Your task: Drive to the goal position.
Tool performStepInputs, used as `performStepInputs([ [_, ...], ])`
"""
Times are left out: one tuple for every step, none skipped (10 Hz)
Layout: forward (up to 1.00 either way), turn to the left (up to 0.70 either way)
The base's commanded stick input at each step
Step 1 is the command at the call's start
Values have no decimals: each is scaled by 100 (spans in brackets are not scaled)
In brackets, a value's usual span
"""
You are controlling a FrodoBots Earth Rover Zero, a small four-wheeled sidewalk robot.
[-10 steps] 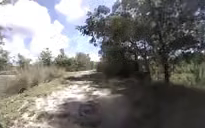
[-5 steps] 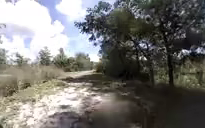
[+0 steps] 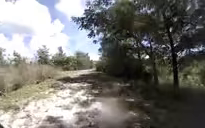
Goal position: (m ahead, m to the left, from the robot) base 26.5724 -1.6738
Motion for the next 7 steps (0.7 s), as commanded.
performStepInputs([
  [70,0],
  [70,0],
  [70,0],
  [70,0],
  [70,0],
  [70,0],
  [70,0],
])
